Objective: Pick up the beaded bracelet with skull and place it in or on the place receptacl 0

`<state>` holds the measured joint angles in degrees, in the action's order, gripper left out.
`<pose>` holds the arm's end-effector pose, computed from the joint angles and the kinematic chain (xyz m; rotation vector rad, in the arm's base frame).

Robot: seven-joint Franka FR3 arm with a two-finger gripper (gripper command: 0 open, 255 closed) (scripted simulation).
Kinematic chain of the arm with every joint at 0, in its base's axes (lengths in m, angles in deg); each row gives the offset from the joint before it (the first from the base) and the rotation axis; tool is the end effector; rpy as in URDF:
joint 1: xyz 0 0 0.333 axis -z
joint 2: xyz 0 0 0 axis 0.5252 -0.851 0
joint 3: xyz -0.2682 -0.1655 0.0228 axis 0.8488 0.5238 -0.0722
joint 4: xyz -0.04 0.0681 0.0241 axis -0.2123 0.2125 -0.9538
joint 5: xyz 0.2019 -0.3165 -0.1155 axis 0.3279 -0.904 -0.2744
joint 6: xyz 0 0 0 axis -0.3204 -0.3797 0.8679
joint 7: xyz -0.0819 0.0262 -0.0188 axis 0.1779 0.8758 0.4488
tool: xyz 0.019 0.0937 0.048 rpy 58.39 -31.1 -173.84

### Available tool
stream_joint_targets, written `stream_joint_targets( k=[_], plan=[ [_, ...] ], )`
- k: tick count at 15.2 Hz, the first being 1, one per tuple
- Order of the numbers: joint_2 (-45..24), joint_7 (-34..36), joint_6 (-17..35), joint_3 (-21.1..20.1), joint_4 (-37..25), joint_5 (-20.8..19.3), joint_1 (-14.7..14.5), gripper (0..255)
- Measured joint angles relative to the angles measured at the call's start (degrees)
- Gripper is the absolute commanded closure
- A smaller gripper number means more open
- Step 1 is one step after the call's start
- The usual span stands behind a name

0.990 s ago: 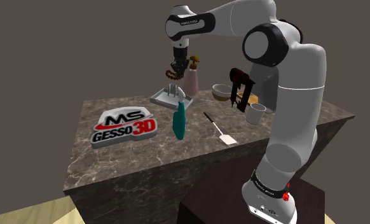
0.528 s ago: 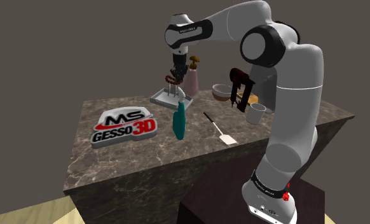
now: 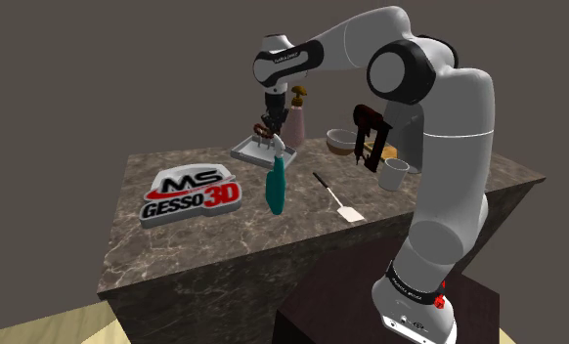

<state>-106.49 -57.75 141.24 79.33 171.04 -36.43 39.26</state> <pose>0.6423 -0.1550 0.4261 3.0485 -0.0956 -0.0681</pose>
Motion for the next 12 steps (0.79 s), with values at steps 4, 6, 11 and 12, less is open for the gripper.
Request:
stream_joint_targets(
  k=[4, 6, 11, 12],
  plan=[
    [0.0, 0.0, 0.2, 0.0, 0.2, 0.0, 0.0, 255],
    [0.0, 0.0, 0.2, 0.0, 0.2, 0.0, 0.0, 0],
    [0.0, 0.0, 0.2, 0.0, 0.2, 0.0, 0.0, 0],
    [0.0, 0.0, 0.2, 0.0, 0.2, 0.0, 0.0, 0]
  ],
)
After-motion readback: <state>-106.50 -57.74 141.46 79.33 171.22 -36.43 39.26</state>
